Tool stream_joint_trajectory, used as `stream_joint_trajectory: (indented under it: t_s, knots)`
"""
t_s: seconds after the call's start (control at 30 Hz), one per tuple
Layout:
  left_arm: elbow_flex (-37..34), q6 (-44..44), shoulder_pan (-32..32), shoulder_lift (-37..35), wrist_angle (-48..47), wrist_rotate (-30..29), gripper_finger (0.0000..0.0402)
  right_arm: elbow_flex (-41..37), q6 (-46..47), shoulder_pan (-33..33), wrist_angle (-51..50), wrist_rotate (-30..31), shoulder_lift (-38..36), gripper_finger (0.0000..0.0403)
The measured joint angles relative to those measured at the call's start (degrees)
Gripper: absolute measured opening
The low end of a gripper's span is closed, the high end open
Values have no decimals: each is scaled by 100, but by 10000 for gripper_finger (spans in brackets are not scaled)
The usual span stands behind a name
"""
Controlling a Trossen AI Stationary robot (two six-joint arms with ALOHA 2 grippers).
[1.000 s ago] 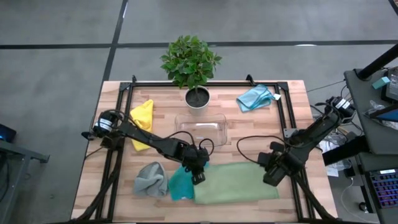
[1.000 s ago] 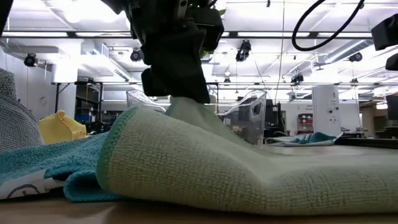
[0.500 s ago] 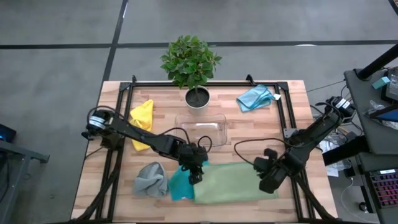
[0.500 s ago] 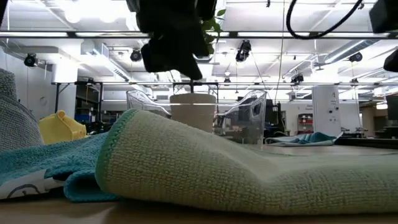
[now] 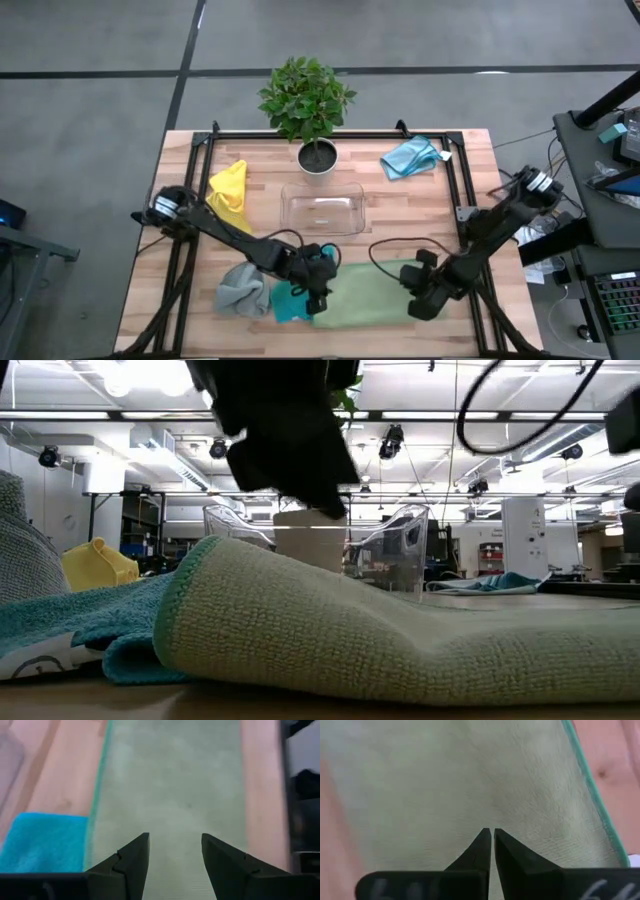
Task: Fold microfiber towels
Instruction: Fold the green microfiber cloth
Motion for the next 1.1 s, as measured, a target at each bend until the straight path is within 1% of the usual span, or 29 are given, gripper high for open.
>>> stream_joint_trajectory:
  t_s: [0.13,0.23,0.37,0.5,0.63,0.83,0.93,1.0,1.1]
  knots:
    - [-2,-208,-2,257,68,-465,166,7,366,-44,-401,41,307,9]
    - [-13,-366,0,498,33,-482,166,24,430,-86,-624,214,413,9]
    - [-22,-675,9,614,-168,-522,166,5,-34,-252,-695,644,412,9]
    - [-60,-1186,24,596,-827,-770,166,-9,-623,-598,-822,696,354,8]
    - [-44,-1316,17,455,-1121,-817,166,-9,-1118,-880,-814,682,242,9]
    - [-58,-1190,2,293,-1143,-811,166,-9,-1213,-1035,-845,600,-266,9]
    - [15,-872,-6,264,-1097,-799,166,-9,-943,-1040,-923,549,-667,9]
    - [58,-721,-18,262,-1013,-791,166,-9,-673,-1053,-1100,357,-968,11]
    - [70,-548,-55,257,-559,-772,166,-9,-125,-1079,-1381,34,-1390,26]
